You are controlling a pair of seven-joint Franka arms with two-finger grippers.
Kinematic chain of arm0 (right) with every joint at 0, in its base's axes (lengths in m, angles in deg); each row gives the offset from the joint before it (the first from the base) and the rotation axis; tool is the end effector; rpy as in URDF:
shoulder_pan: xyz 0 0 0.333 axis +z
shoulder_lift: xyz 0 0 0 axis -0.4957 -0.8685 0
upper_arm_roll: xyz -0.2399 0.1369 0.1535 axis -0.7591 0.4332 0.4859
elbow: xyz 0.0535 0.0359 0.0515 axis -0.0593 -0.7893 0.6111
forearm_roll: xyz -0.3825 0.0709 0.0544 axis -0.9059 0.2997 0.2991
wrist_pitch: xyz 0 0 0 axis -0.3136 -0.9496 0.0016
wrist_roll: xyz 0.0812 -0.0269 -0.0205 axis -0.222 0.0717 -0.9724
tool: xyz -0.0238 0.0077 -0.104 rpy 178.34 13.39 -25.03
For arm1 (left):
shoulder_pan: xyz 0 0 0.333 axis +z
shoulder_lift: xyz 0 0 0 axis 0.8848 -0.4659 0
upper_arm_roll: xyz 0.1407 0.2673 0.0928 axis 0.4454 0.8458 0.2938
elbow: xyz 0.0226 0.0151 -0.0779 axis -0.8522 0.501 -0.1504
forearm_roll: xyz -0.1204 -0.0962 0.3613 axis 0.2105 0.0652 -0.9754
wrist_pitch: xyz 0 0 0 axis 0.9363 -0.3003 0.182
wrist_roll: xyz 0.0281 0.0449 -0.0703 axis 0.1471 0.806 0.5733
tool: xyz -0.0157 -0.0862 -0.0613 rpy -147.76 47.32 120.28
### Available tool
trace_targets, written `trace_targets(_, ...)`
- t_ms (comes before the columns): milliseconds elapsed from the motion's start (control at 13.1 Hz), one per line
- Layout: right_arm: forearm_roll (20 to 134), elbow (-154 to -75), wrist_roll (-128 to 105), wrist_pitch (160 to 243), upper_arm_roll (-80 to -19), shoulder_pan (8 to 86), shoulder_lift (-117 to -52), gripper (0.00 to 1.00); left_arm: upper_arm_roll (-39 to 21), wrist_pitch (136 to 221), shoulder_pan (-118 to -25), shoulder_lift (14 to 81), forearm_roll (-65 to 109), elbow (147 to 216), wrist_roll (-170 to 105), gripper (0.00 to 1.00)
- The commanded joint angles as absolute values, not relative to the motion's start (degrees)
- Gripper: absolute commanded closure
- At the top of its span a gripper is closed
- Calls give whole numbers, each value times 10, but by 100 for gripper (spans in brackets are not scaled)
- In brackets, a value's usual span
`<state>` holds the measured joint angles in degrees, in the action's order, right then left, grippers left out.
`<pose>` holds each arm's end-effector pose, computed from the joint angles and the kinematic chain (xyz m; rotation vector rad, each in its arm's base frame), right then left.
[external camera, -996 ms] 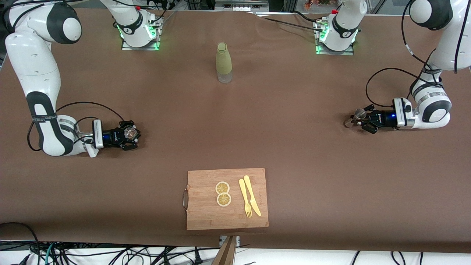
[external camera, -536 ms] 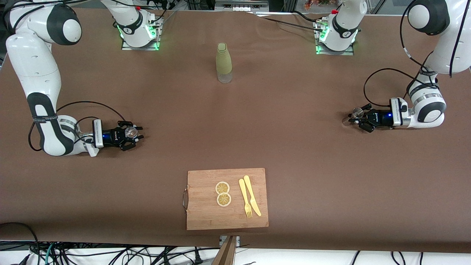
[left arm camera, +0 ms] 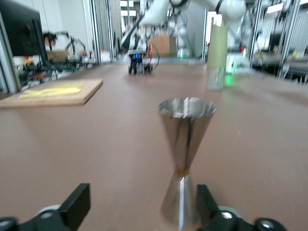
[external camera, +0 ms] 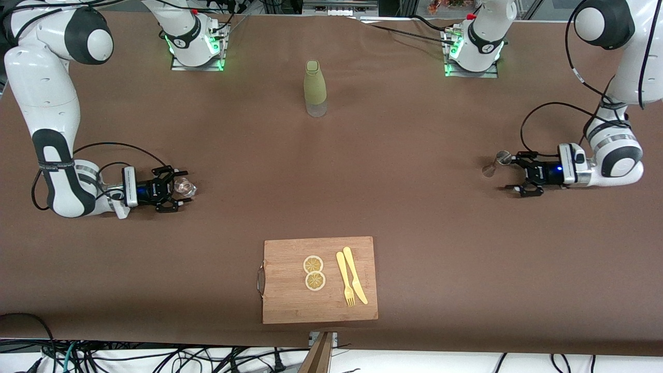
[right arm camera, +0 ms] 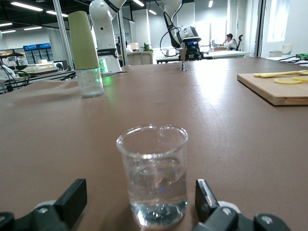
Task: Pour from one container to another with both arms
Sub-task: 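Set down the glass cup with the right gripper while the left gripper releases the jigger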
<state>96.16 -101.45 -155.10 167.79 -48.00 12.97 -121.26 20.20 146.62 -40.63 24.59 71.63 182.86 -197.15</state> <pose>0.5797 -0.1070 0.0444 -1.2180 -1.4468 -0.8604 0.5123 0.2123 0.0903 1.4084 -1.4704 1.0341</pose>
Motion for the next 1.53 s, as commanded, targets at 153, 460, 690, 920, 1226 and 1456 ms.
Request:
trace_targets(153, 919, -1005, -1482, 1651, -536, 126, -1181, 0, 239, 1505, -415, 250, 580, 1735, -1840, 0)
trace_targets(460, 876, -1005, -1344, 1653, -557, 129, -1110, 0, 242, 1504, -432, 318, 457, 1693, -1501, 0)
trace_targets(690, 832, -1005, -1212, 1654, -555, 132, -1052, 0, 239, 1496, -460, 388, 380, 1695, -1194, 0)
trace_targets(920, 790, -1005, -1083, 1654, -554, 148, -998, 0, 229, 1465, -499, 444, 321, 1697, -978, 0)
trace_targets(1226, 719, -1005, -893, 1652, -554, 184, -918, 0, 135, 1419, -506, 533, 225, 1700, -699, 0)
trace_targets(1456, 653, -1007, -772, 1657, -553, 216, -867, 0, 91, 1375, -540, 588, 194, 1701, -520, 0)
